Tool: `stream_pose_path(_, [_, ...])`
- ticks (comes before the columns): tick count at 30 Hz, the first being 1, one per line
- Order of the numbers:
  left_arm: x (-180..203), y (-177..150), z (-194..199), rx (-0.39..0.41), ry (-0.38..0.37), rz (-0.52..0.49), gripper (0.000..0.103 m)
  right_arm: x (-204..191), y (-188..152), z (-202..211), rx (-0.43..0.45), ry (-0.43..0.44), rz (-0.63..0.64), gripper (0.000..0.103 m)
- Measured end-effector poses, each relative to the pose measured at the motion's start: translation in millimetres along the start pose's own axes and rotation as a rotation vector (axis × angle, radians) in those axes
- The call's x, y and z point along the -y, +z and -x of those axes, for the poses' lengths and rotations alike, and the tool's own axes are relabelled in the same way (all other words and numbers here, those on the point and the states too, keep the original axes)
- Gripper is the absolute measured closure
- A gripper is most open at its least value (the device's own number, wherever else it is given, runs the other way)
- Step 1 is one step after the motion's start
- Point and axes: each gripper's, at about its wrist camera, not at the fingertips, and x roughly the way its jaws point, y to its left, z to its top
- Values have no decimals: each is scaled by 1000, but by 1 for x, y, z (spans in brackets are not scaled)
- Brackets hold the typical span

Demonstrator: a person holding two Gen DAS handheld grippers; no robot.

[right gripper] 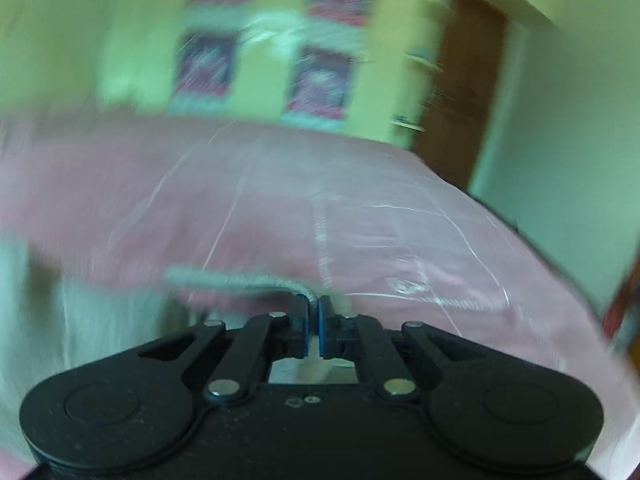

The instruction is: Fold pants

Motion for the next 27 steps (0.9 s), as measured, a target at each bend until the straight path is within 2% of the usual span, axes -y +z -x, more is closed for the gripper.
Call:
stream_pose_path(2, [0, 0, 0, 3, 0, 1, 0, 57, -14, 24, 29, 17, -321, 103])
stream_pose_path(3, [0, 0, 0, 4, -1, 2, 0, 82, -30, 28, 14, 31, -462, 103])
stream_pose_path(5, [-1, 0, -1, 5, -2, 3, 0, 117, -71, 17, -90, 44, -665, 103])
stream_pose_path(8, [-1, 0, -1, 3, -4, 4, 0, 140, -111, -1, -169, 43, -806, 98])
stream_pose_path(10, [-1, 0, -1, 2, -5, 5, 0, 143, -115, 0, -136, 62, -821, 90])
stream_pose_path(13, [-2, -1, -1, 3, -2, 5, 0, 128, -95, 0, -127, 28, -654, 89])
stream_pose_path(16, [-2, -1, -2, 3, -1, 5, 0, 99, -72, 1, -136, -29, -340, 84])
stream_pose_path(18, [-2, 0, -2, 3, -1, 5, 0, 71, -62, 4, -158, -64, -89, 55])
stream_pose_path(20, [-2, -1, -2, 3, -1, 5, 0, 46, -62, 10, -126, -86, 172, 49])
stream_pose_path(22, [-2, -1, -2, 3, -1, 5, 0, 18, -67, 15, -97, -99, 414, 49])
stream_pose_path(25, [-2, -1, -2, 3, -1, 5, 0, -16, -79, 18, -66, -74, 688, 51])
stream_pose_path(26, [-2, 0, -2, 3, -2, 6, 0, -26, -82, 17, -54, -80, 768, 57])
stream_pose_path(27, [-2, -1, -2, 3, -2, 5, 0, -32, -84, 15, -58, -73, 822, 80])
